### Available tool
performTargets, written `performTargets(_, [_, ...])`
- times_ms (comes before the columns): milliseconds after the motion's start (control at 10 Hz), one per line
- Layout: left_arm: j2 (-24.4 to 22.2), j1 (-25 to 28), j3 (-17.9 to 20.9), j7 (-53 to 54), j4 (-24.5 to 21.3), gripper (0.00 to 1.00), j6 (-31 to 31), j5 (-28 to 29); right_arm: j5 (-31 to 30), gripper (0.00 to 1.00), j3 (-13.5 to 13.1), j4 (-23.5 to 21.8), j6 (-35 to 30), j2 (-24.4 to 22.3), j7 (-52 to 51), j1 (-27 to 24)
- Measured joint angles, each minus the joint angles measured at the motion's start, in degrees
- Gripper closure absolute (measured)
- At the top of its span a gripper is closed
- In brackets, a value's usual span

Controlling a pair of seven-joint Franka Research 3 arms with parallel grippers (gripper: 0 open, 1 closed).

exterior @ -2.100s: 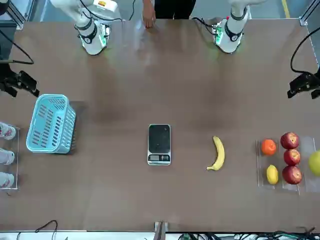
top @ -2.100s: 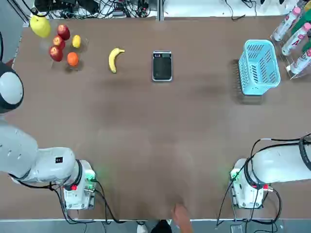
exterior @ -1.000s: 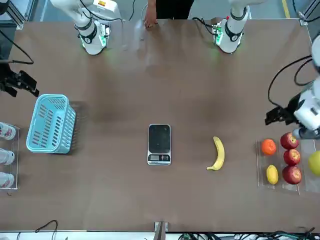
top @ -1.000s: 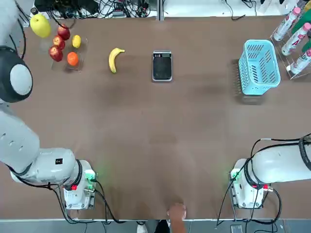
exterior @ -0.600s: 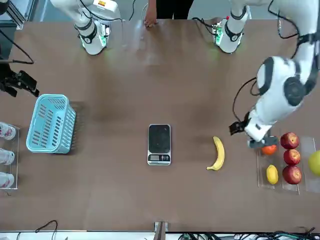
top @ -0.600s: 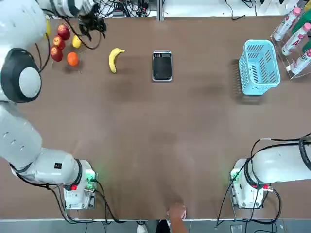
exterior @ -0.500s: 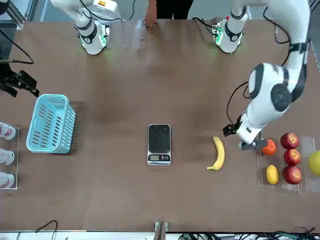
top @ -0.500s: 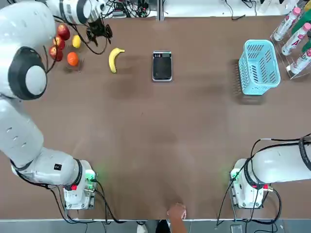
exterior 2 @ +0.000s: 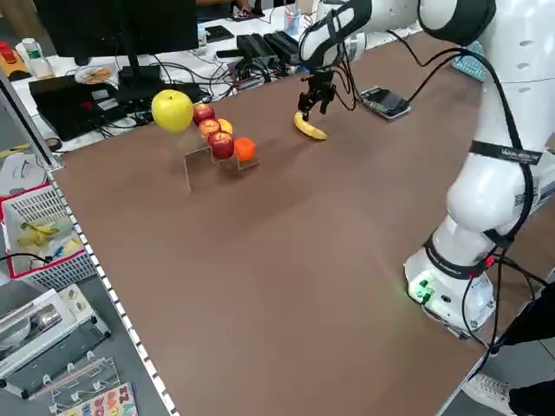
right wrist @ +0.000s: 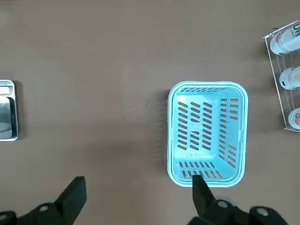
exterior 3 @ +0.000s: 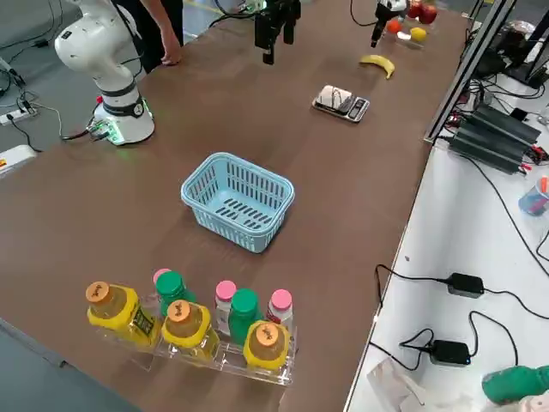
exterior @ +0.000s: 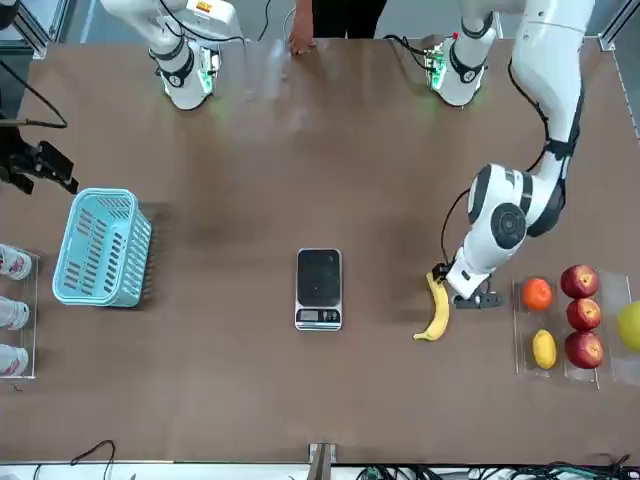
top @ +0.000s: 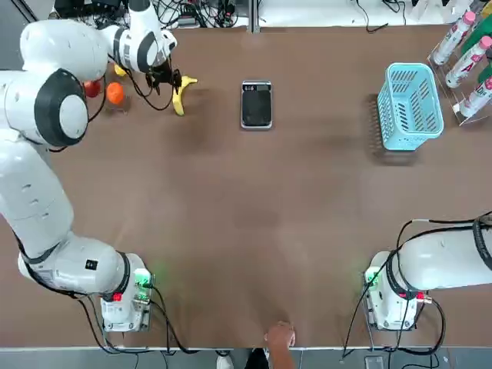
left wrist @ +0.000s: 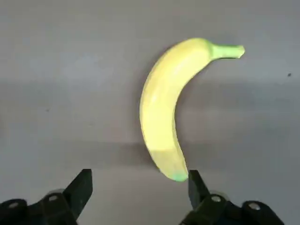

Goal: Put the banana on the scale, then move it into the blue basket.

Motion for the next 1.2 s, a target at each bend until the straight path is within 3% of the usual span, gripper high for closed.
performTargets(600, [8.8, -0.1, 0.0, 0.1, 4.2, 0.14, 5.2, 0.5, 0.0, 0.0, -0.2, 0.0, 0.3, 0.0, 0.0, -0.1])
performTargets(800, [10.4, 0.1, 0.1, 0.1, 5.6, 0.23, 5.2, 0.7, 0.0, 0.0, -0.3, -0.1, 0.9, 0.0, 0.0, -0.2])
performTargets(1000, [10.4, 0.1, 0.1, -0.6, 6.3, 0.55, 5.2, 0.7, 0.0, 0.0, -0.3, -0.1, 2.0, 0.0, 0.0, -0.4])
performTargets(1100, [10.4, 0.1, 0.1, -2.1, 6.5, 0.66, 5.2, 0.7, 0.0, 0.0, -0.3, -0.2, 2.2, 0.1, 0.0, -0.5])
performTargets(1200, [10.3, 0.1, 0.1, -3.2, 6.7, 0.67, 5.0, 0.7, 0.0, 0.0, -0.3, -0.3, 2.5, 0.1, 0.0, -0.5])
